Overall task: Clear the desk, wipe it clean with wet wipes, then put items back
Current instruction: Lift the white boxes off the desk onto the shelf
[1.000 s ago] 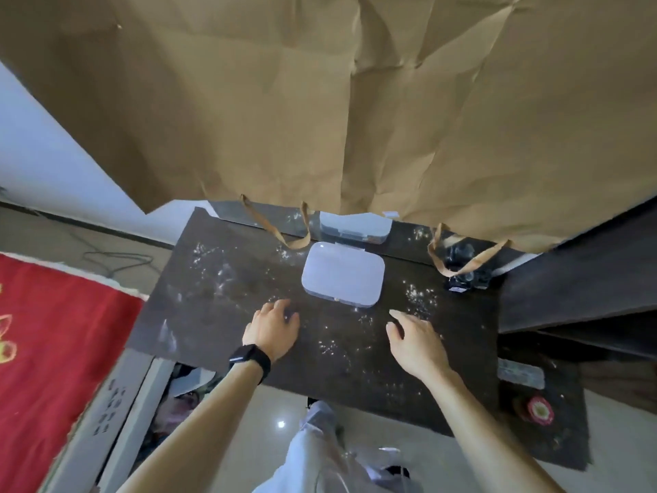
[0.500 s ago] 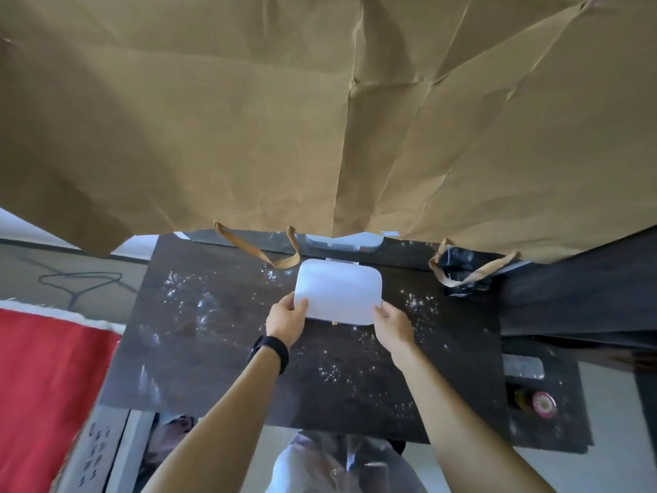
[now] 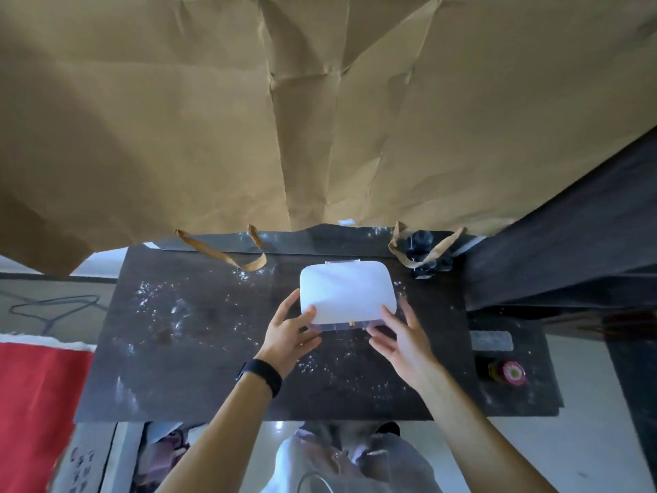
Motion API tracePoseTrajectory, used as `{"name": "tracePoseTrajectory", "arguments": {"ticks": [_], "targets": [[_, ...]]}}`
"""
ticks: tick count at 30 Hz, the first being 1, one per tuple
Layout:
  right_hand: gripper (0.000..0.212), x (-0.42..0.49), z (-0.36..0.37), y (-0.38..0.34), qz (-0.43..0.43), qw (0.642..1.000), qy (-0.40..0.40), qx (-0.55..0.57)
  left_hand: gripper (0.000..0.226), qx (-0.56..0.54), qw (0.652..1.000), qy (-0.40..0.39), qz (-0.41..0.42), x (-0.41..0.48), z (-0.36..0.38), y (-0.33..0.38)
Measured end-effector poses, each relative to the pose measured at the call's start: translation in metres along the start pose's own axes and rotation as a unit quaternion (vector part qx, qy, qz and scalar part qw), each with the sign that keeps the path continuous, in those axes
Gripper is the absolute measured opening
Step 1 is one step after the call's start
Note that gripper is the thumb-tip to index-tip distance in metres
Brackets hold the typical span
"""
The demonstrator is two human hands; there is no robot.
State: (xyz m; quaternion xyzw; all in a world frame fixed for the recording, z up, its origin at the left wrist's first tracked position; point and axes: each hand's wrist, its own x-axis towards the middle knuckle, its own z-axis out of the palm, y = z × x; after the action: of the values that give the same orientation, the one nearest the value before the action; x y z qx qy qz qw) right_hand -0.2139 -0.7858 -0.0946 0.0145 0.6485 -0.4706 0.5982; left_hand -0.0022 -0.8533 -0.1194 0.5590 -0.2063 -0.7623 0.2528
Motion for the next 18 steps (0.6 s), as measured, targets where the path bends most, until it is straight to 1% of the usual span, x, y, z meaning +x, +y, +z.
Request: {"name": "tracePoseTrajectory", "arguments": {"ticks": [5, 11, 13, 15, 17, 18], "targets": [[0.052, -0.040, -0.063, 0.007, -0.061, 0.997, 0.024, 0.048, 0.053, 0.058, 0.996, -0.072, 0.017, -0.019, 0.049, -0.025], [0.049, -0.063, -0.162, 0.004, -0.077, 0.994, 0.039, 0.074, 0.051, 0.108, 0.989, -0.095, 0.025, -0.045, 0.119, -0.076], [0.047, -0.067, -0.201, -0.002, -0.078, 0.993, 0.035, 0.080, 0.052, 0.132, 0.987, -0.090, 0.034, -0.055, 0.151, -0.096], [0.044, -0.070, -0.241, -0.011, -0.083, 0.992, 0.030, 0.093, 0.046, 0.150, 0.984, -0.076, 0.056, -0.066, 0.190, -0.110], [0.044, -0.068, -0.280, -0.021, -0.092, 0.990, 0.029, 0.104, 0.044, 0.176, 0.978, -0.045, 0.104, -0.073, 0.229, -0.117], [0.044, -0.066, -0.299, -0.027, -0.096, 0.989, 0.030, 0.108, 0.049, 0.197, 0.971, -0.017, 0.135, -0.075, 0.248, -0.116]]}}
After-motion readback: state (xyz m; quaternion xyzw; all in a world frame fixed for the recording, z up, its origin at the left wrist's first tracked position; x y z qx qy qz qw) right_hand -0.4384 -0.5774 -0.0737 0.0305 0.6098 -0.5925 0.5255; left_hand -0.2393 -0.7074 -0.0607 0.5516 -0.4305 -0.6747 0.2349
